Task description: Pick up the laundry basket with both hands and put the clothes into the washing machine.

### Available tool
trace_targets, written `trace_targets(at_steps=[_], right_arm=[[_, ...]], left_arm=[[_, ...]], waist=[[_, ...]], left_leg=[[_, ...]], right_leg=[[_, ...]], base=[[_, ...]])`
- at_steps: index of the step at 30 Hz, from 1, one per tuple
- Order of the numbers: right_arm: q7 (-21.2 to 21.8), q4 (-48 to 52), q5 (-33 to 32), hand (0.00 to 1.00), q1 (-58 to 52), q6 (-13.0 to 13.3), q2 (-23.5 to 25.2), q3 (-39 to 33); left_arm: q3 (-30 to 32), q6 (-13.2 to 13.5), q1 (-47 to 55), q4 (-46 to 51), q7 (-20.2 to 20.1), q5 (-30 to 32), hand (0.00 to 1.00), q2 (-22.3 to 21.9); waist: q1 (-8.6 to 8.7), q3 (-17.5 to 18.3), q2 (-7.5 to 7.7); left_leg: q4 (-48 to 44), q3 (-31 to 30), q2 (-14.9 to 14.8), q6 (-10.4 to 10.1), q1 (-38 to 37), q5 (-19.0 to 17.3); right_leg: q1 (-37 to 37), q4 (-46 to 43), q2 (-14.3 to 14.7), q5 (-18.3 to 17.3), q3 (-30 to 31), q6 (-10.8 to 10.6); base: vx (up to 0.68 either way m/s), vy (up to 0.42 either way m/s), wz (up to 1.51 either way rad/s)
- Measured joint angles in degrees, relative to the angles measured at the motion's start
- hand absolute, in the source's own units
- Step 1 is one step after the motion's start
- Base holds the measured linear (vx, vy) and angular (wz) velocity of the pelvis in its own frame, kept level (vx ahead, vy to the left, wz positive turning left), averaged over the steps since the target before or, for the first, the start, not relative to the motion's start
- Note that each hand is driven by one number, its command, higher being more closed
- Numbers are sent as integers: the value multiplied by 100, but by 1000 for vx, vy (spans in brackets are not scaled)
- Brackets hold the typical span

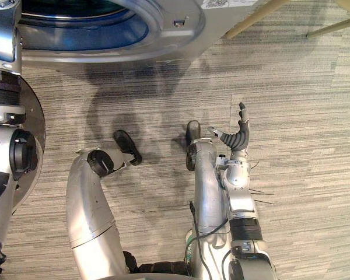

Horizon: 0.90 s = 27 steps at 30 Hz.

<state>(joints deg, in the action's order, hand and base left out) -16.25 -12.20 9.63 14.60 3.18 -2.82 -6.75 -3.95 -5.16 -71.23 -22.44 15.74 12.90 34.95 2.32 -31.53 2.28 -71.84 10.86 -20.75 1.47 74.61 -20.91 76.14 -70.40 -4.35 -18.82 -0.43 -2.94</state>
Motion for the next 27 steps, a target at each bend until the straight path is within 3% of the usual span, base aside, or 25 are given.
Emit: trace_targets(at_steps=[4,8,11,13,16,21,27], right_arm=[[17,14,-1,0,-177,-140,18,5],[18,30,6,0,-355,-234,2,1],[26,33,9,0,-637,-374,-3,-21],[31,11,10,0,-1036,-392,-27,-65],[144,-111,6,0,-1302,-454,-102,-68],[265,-705,2,0,-1532,-450,-37,-11],[299,-1886,-68,0,-1730,-427,28,-195]], left_arm=[[76,4,1144,299,-154,-343,0,-120],[486,80,2442,763,-240,-909,0,-659],[697,244,3873,1293,-363,-1294,0,-1368],[738,480,5123,1526,-466,-1592,0,-2030],[729,560,6344,1469,-610,-1933,0,-2754],[753,565,7458,507,-812,-1941,0,-3145],[1129,524,7660,-1439,-799,-1450,0,-3329]], waist=[[29,35,-43],[41,47,-55],[-34,136,-68],[-155,705,-152],[-298,977,-212],[-437,1555,-217],[-470,2064,-225]], left_leg=[[424,-5,91,-134,-724,81],[955,8,143,-280,-1579,163],[1551,-28,187,-486,-2368,285],[2029,-85,242,-632,-2686,388],[2749,-105,396,-700,-3616,557],[3906,111,599,-712,-4878,844],[5127,325,830,-696,-5970,1213]], right_leg=[[-733,346,-5,-47,-112,85],[-1557,758,14,-103,-235,182],[-2384,1230,24,-152,-416,270],[-2785,1655,26,-170,-604,314],[-3785,2274,-14,-162,-779,319],[-4996,3291,-69,27,-876,248],[-6061,4617,-61,486,-892,65]], base=[[12,-67,8],[93,-113,8],[128,-130,22],[161,-99,28],[202,-54,37],[177,4,18],[131,57,-2]])
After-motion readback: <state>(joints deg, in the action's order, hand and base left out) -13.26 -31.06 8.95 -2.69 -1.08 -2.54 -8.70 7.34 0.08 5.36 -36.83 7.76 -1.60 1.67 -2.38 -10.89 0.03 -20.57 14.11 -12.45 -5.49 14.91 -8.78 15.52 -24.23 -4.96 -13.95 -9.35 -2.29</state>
